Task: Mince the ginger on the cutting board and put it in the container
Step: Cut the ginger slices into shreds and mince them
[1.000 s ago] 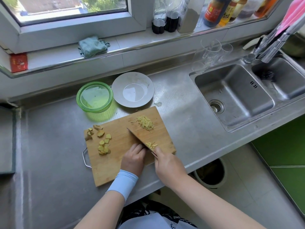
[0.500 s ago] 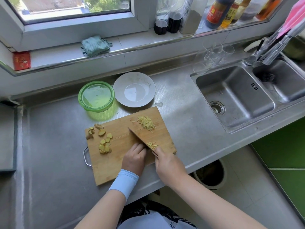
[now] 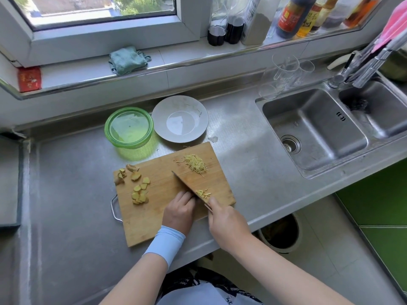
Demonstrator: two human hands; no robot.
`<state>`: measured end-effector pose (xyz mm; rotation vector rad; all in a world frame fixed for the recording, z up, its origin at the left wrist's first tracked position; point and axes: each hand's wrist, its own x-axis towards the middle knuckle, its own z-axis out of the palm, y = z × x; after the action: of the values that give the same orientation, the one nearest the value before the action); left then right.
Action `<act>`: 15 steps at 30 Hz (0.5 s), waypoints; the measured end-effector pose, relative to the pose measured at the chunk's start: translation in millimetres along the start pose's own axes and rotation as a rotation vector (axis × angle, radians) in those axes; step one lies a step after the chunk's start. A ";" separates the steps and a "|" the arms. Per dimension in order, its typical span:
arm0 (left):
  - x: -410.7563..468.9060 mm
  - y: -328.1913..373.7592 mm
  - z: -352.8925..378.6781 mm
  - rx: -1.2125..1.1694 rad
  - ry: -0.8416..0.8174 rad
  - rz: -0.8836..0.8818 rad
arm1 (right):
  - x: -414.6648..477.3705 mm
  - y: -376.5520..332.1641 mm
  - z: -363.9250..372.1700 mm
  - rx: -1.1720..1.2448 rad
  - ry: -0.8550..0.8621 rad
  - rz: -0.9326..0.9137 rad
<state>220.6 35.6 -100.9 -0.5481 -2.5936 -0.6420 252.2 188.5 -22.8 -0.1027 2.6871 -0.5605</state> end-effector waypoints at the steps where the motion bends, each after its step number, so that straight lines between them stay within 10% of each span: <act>1: -0.1 -0.2 0.5 0.003 0.002 -0.005 | 2.1 -1.7 -1.2 -0.002 0.003 -0.003; 15: 0.3 2.1 -3.0 -0.030 -0.003 -0.009 | 3.8 0.3 1.9 0.006 -0.007 -0.009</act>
<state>222.2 35.8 -97.6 -0.5472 -2.5951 -0.6839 249.5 187.5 -25.9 -0.1145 2.6788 -0.5702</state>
